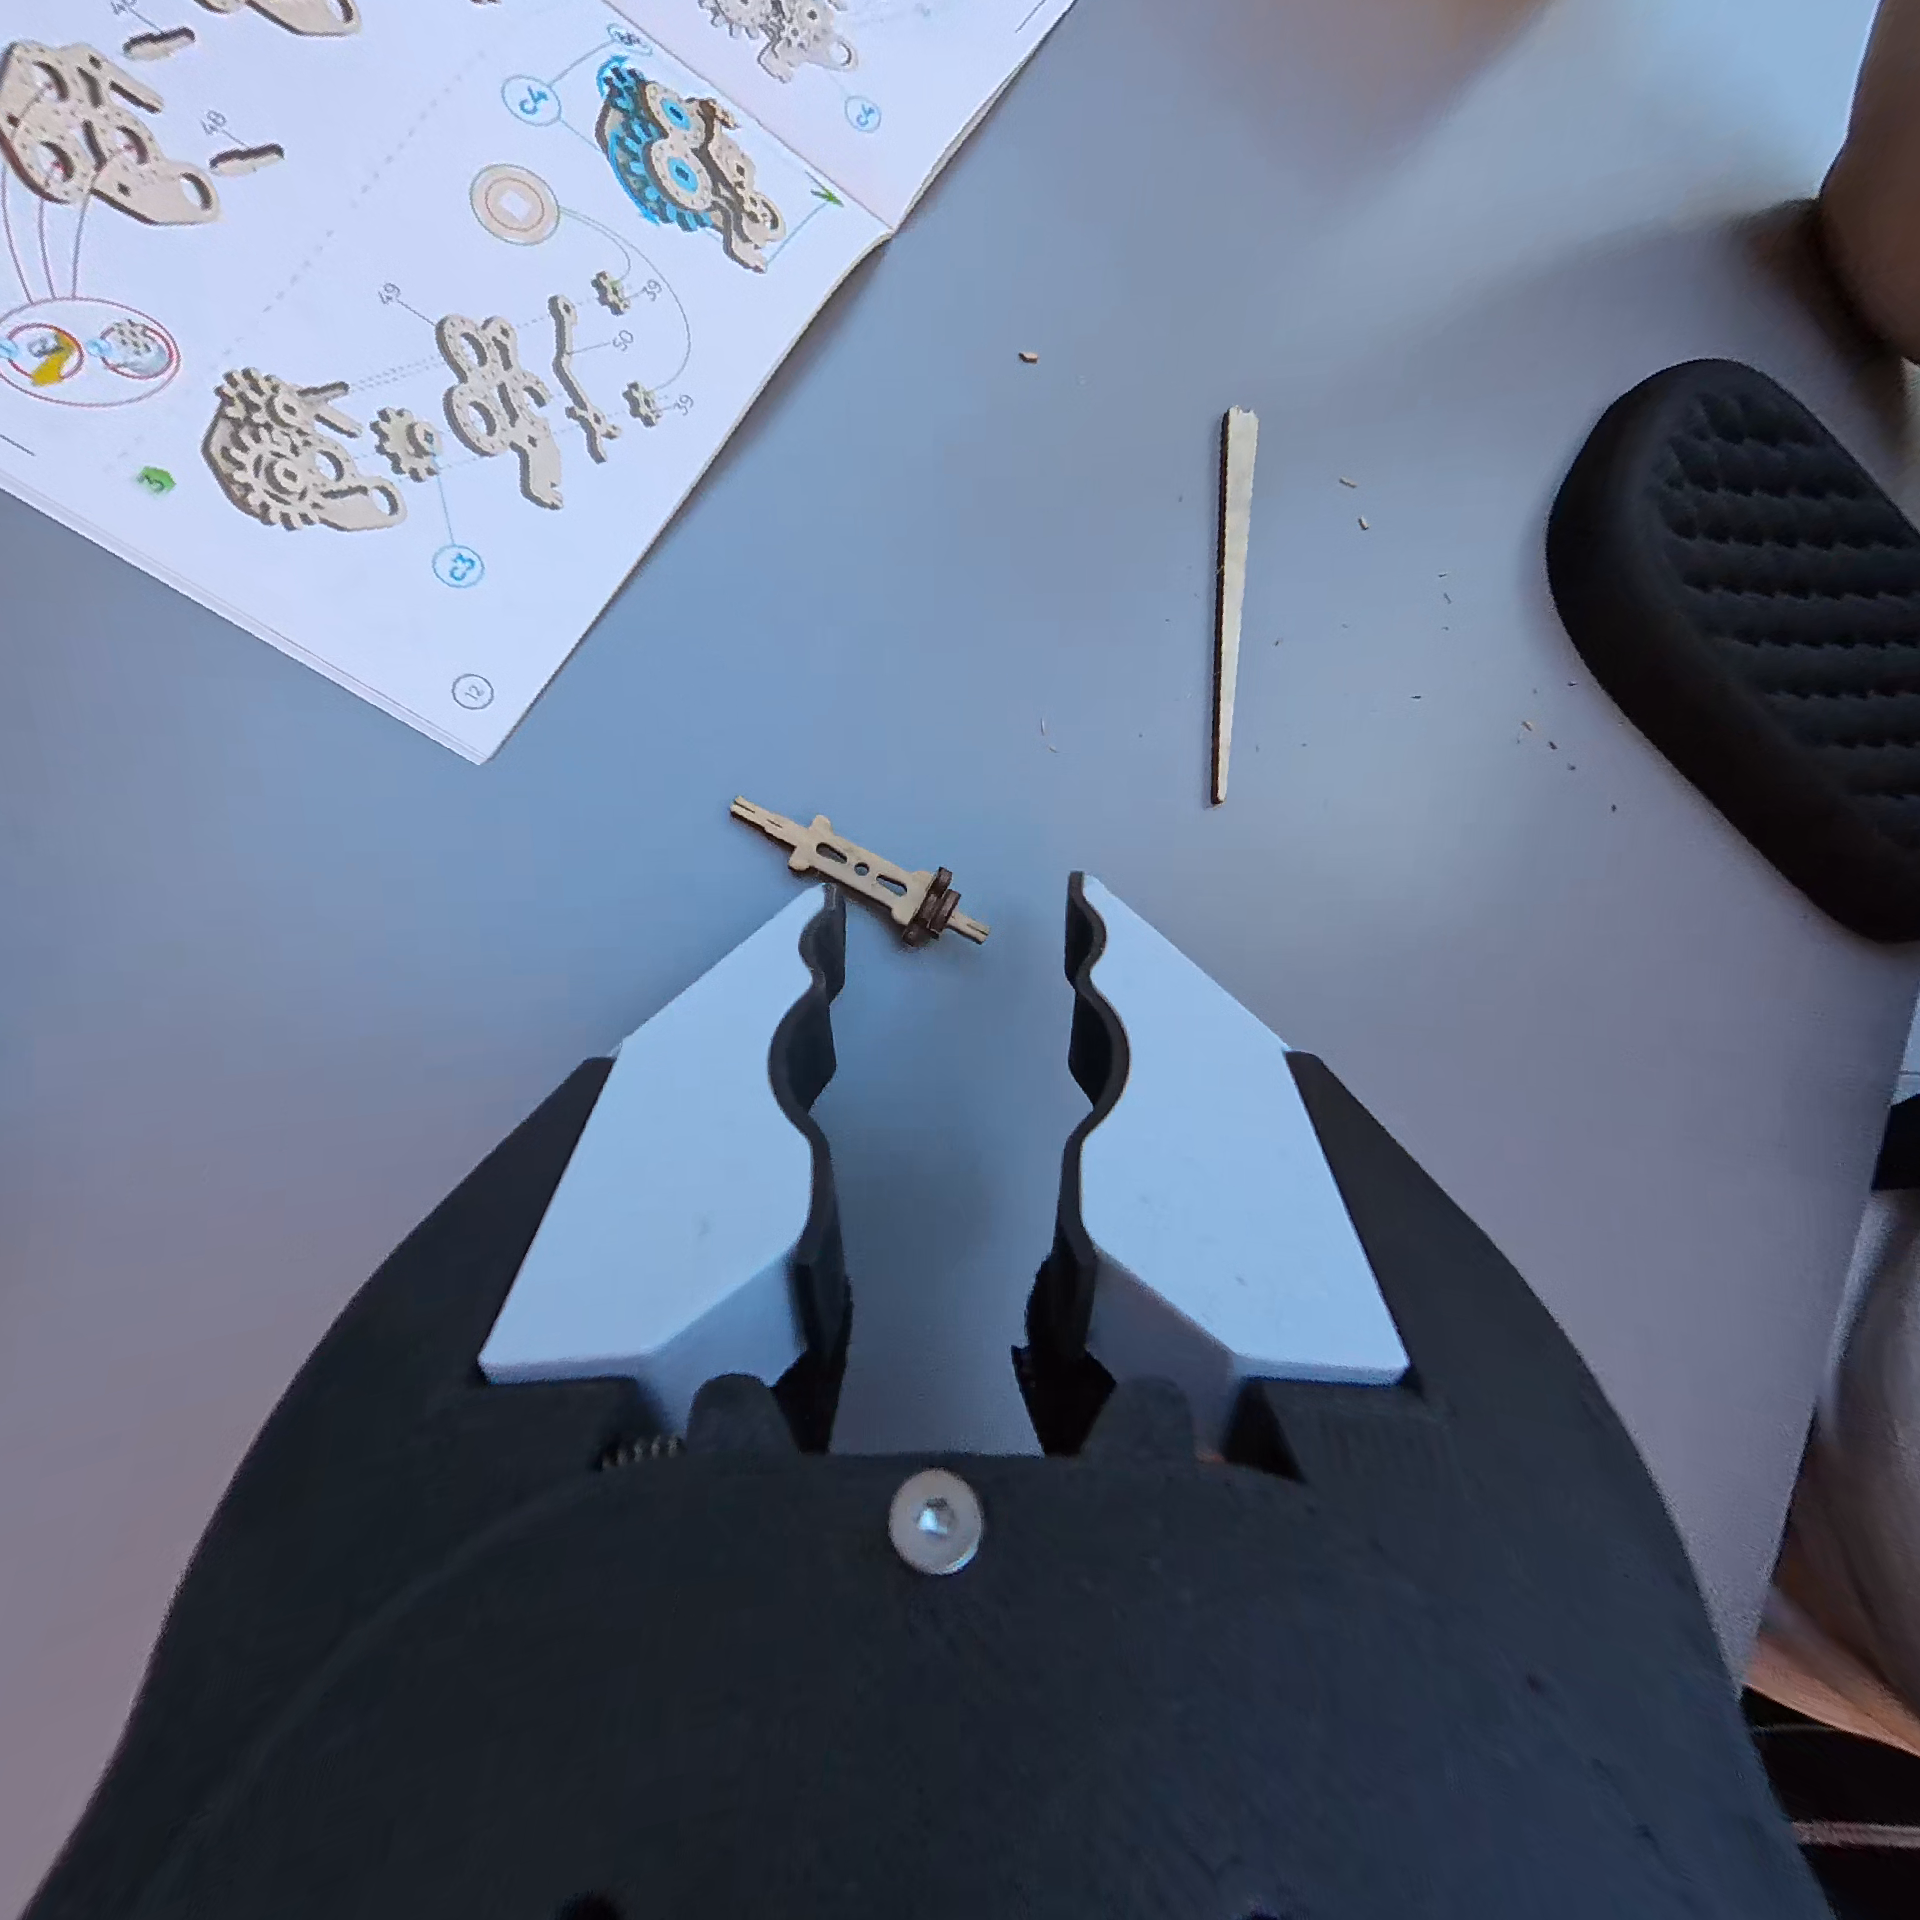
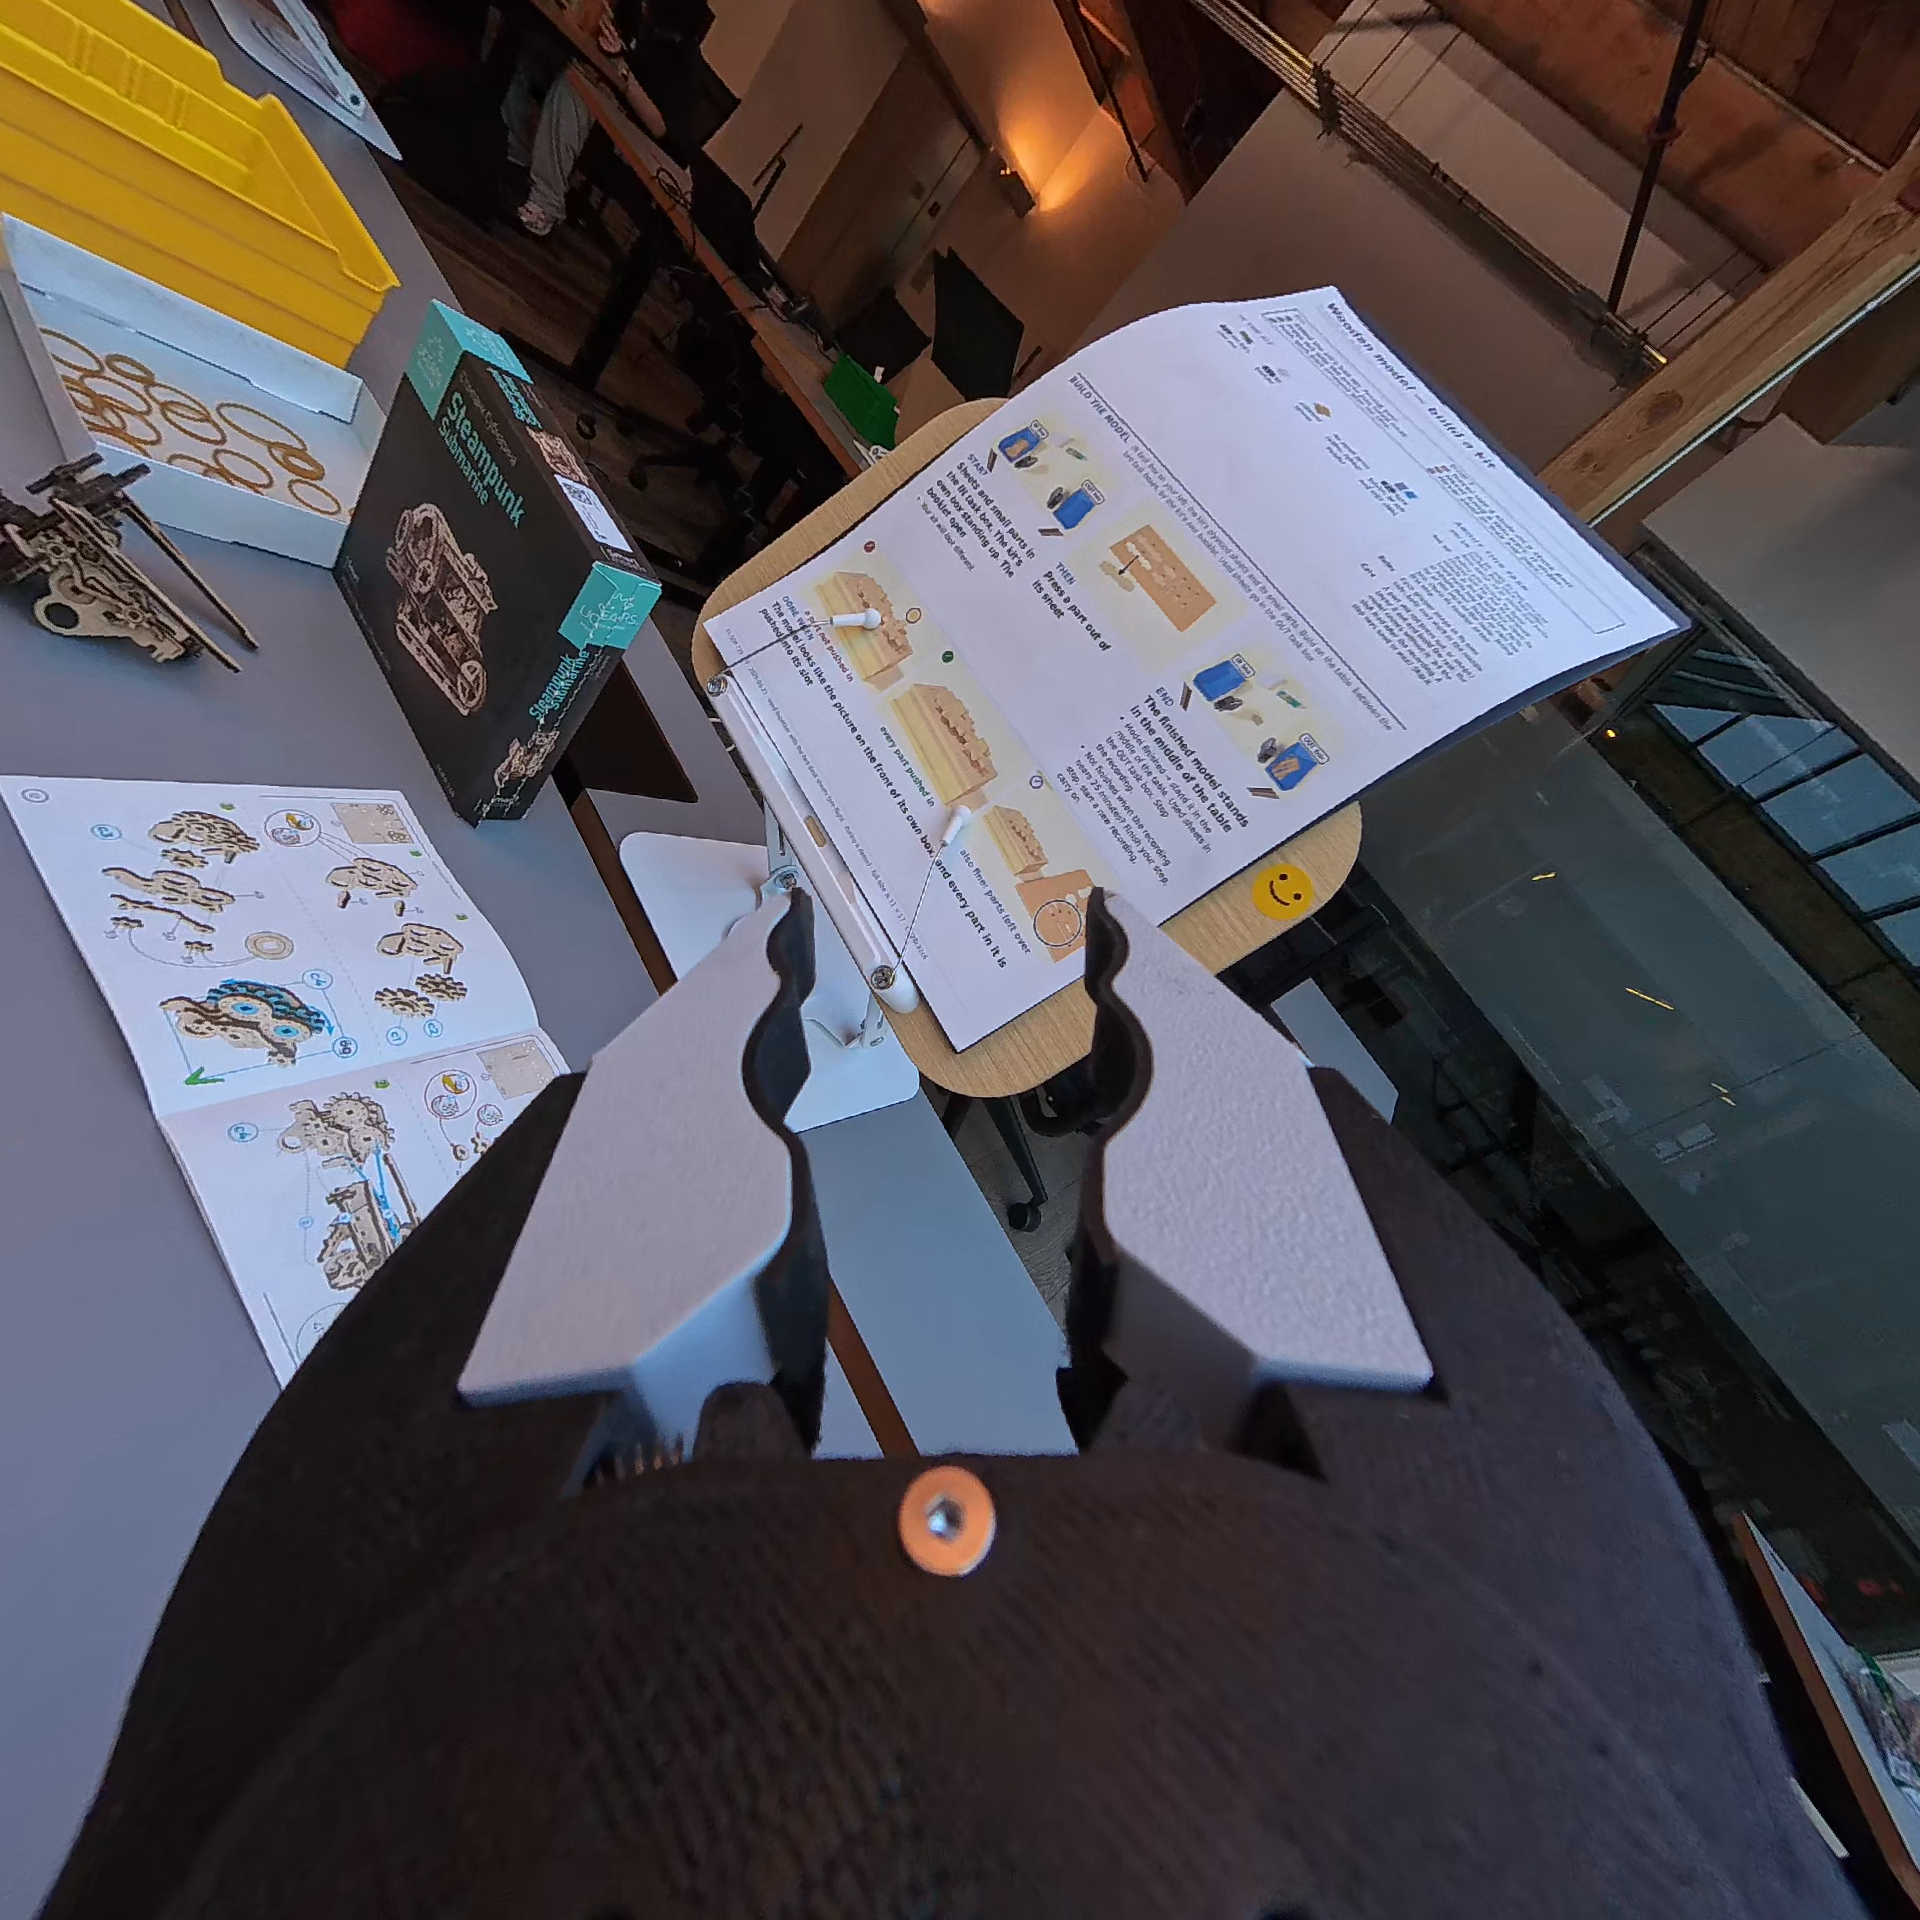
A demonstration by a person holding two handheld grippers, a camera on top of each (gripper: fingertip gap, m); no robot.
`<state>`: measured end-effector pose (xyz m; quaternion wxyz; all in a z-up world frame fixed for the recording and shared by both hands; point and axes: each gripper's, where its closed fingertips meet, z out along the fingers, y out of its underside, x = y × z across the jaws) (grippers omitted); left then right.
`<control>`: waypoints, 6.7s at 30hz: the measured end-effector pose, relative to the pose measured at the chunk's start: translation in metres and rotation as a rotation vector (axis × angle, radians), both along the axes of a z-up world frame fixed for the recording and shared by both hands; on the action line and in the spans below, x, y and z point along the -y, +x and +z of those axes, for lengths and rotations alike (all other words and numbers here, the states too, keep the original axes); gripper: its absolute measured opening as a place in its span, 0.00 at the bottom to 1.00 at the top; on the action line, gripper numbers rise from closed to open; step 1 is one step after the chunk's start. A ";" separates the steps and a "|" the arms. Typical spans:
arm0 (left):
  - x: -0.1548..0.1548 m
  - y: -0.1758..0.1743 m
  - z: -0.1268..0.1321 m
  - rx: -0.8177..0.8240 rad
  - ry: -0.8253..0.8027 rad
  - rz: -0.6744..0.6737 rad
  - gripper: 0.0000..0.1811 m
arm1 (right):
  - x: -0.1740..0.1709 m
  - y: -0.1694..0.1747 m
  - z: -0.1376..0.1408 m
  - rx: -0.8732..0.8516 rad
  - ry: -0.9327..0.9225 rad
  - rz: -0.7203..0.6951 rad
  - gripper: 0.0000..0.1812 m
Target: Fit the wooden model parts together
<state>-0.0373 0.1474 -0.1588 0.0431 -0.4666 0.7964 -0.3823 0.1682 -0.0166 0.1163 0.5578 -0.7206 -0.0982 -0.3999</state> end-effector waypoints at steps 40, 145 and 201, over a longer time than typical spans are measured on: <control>0.012 0.013 0.038 0.624 0.428 -0.208 0.07 | -0.102 -0.127 -0.127 -0.876 -0.271 0.700 0.24; -0.169 0.070 0.021 0.367 0.249 0.908 0.51 | -0.145 -0.246 -0.225 -0.478 -0.290 0.919 0.00; 0.038 -0.023 0.114 0.222 -0.816 -0.303 0.26 | -0.111 -0.202 -0.123 -0.620 -0.142 1.065 0.12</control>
